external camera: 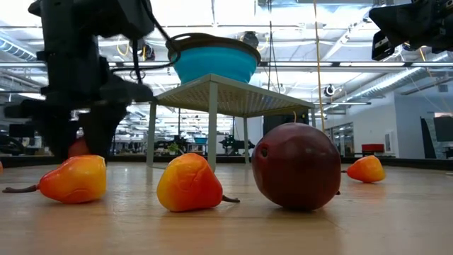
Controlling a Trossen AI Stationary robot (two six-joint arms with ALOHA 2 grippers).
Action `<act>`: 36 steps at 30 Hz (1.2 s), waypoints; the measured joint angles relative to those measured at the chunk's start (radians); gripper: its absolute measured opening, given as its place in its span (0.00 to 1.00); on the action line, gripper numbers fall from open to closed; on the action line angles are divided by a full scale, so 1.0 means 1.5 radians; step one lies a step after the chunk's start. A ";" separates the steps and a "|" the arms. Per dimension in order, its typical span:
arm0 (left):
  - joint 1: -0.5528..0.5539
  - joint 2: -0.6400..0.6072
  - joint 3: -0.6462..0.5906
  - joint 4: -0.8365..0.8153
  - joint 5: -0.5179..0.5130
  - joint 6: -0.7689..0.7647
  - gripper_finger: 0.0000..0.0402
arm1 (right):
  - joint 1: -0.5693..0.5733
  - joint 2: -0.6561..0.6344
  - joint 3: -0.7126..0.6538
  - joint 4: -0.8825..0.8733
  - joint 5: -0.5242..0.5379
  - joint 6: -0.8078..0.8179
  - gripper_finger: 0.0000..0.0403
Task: Pick & Place Fruit
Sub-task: Put the left red pomegranate into the blue strainer bowl on the shelf
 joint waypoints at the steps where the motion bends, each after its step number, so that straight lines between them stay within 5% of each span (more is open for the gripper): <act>1: 0.000 -0.012 0.000 -0.001 -0.010 0.006 0.49 | 0.000 0.000 0.000 0.000 0.000 0.000 0.00; 14: -0.036 -0.192 0.001 0.058 -0.214 0.106 0.50 | 0.000 0.000 0.000 0.000 0.000 0.001 0.00; 24: -0.070 -0.282 0.002 0.307 -0.357 0.381 0.47 | 0.000 0.000 0.000 0.000 0.000 -0.004 0.00; 36: -0.073 -0.286 0.002 0.585 -0.373 0.631 0.46 | 0.000 0.000 0.000 0.000 0.000 -0.018 0.00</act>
